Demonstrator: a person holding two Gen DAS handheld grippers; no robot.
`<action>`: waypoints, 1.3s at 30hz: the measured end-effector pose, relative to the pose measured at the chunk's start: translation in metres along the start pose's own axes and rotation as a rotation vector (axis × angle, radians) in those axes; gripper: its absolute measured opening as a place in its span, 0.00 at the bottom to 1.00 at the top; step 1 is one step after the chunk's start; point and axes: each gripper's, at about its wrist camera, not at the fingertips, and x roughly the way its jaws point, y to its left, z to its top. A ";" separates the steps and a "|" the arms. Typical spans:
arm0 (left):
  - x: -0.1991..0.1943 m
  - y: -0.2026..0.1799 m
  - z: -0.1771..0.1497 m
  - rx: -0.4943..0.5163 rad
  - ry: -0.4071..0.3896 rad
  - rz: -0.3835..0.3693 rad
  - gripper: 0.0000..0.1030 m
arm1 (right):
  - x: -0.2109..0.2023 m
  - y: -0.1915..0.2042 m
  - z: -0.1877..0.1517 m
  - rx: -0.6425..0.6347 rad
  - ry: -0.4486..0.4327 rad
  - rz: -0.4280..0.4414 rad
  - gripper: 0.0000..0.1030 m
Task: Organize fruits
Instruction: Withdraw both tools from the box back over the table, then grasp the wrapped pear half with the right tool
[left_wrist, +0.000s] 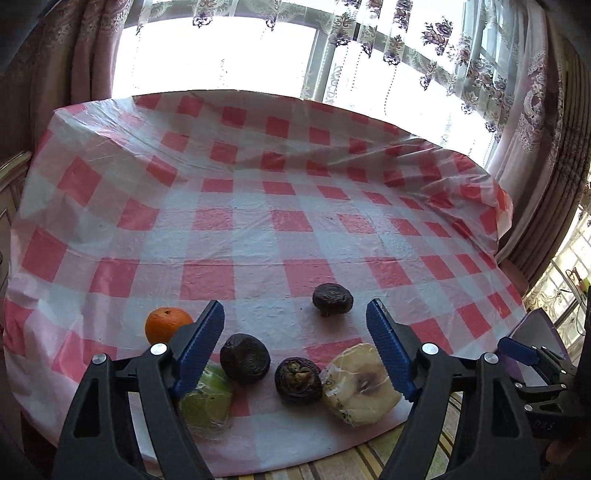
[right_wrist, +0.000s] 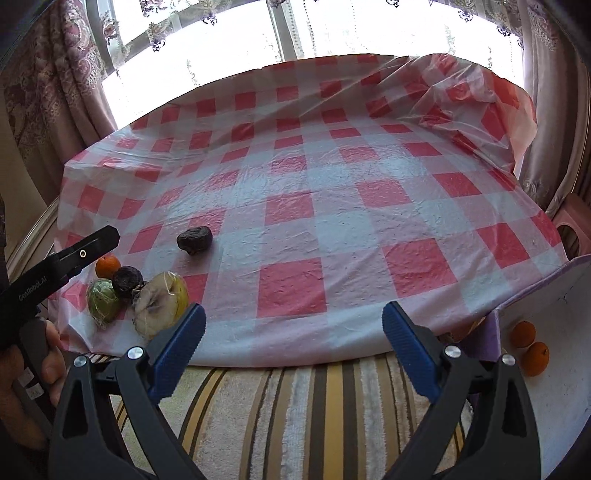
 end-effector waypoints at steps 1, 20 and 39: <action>0.000 0.005 0.000 -0.006 -0.001 0.011 0.67 | 0.002 0.005 0.001 -0.010 0.005 0.006 0.94; 0.002 0.039 -0.003 0.053 0.060 0.117 0.60 | 0.035 0.101 -0.003 -0.294 0.086 0.043 0.94; 0.028 0.001 -0.022 0.387 0.252 0.150 0.48 | 0.064 0.121 -0.004 -0.348 0.133 0.007 0.86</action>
